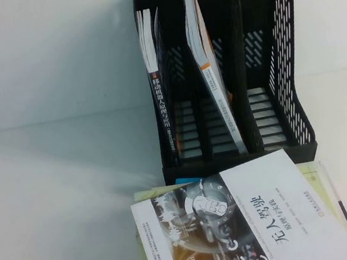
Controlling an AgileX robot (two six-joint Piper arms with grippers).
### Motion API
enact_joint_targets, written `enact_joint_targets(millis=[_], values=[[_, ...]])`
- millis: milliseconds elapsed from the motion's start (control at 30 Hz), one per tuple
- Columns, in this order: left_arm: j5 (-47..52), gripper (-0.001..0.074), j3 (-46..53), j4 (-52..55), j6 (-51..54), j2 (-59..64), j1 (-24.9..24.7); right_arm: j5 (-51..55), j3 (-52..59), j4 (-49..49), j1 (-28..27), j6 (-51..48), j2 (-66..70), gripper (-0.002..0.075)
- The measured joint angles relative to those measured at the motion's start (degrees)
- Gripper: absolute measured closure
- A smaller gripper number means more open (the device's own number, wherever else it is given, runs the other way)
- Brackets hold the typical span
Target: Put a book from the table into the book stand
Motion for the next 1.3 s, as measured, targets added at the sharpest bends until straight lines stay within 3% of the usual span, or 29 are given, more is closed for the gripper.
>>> enact_joint_targets(millis=[167, 267, 633, 1300], values=[[0.0, 0.0738, 0.0, 0.0, 0.0, 0.0, 0.0, -11.0, 9.2, -1.7, -10.5, -0.3, -6.8, 0.0729], [0.0, 0.0738, 0.0, 0.0, 0.0, -0.1, 0.0, -15.3, 15.9, -1.6, -12.9, 0.2, -7.4, 0.0729], [0.0, 0.0738, 0.0, 0.0, 0.0, -0.1, 0.0, -13.1, 17.6, 0.0, -9.6, 2.8, -7.5, 0.0729], [0.0, 0.0738, 0.0, 0.0, -0.1, -0.1, 0.0, -13.0, 17.5, 1.4, -9.1, 5.6, -7.5, 0.0729]])
